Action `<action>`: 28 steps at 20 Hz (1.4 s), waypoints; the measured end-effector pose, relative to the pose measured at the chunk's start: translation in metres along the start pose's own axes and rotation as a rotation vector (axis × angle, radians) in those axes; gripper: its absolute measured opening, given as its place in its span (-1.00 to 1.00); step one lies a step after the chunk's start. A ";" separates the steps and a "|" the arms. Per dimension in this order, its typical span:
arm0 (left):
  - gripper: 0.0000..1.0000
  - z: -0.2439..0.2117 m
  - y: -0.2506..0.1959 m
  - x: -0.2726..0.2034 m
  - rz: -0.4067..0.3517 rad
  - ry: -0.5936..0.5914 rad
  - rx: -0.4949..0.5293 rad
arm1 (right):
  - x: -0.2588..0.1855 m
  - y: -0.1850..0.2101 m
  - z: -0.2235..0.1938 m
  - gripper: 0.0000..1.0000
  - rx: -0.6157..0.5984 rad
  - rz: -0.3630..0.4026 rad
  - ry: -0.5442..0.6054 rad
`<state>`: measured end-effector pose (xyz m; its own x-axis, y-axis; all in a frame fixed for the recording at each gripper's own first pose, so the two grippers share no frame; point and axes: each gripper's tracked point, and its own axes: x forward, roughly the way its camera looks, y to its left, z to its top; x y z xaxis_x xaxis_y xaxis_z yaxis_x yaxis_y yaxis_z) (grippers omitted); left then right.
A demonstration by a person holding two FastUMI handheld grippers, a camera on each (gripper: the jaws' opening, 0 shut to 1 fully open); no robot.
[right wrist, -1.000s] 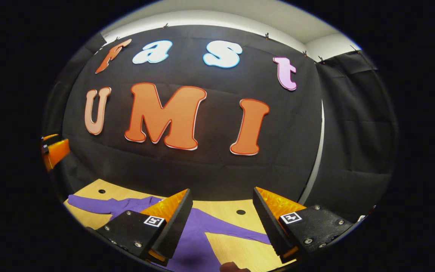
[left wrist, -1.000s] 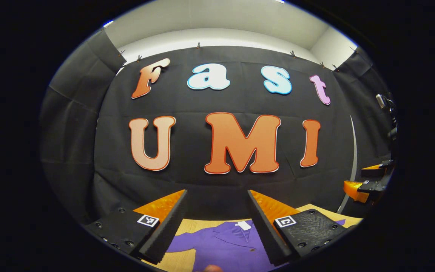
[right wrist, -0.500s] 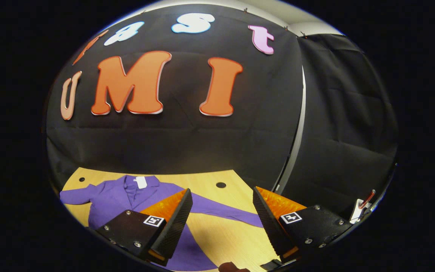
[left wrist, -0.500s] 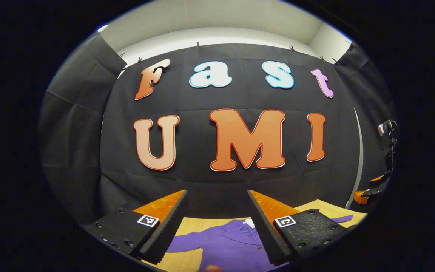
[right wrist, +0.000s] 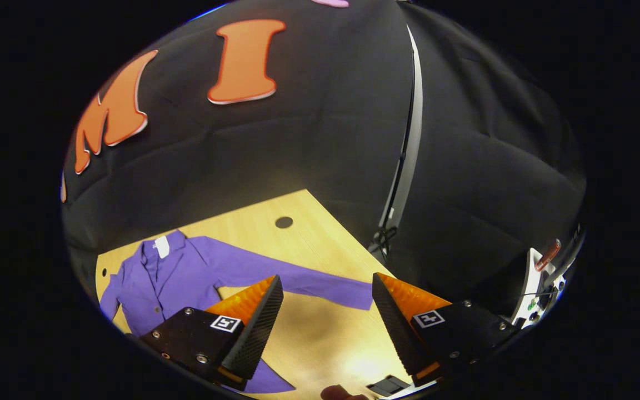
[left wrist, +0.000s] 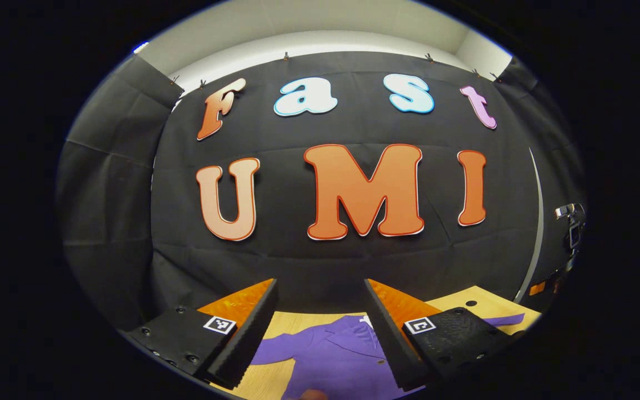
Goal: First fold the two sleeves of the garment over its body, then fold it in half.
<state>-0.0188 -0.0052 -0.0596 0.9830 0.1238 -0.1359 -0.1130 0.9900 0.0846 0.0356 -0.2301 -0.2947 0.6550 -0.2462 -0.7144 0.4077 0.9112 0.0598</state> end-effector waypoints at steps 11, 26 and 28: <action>0.89 -0.033 -0.003 -0.001 0.049 0.135 -0.006 | 0.075 -0.029 -0.053 0.94 0.147 0.016 0.472; 0.86 -0.059 -0.034 -0.021 0.072 0.243 0.104 | 0.152 -0.053 -0.086 0.86 0.442 0.037 0.734; 0.90 -0.065 -0.040 -0.023 0.066 0.260 0.112 | 0.161 -0.055 -0.090 0.84 0.459 0.017 0.750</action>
<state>-0.0461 -0.0437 -0.1240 0.9024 0.2148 -0.3735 -0.1442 0.9674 0.2080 0.0613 -0.2901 -0.4755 0.1386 0.1952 -0.9709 0.7226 0.6505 0.2339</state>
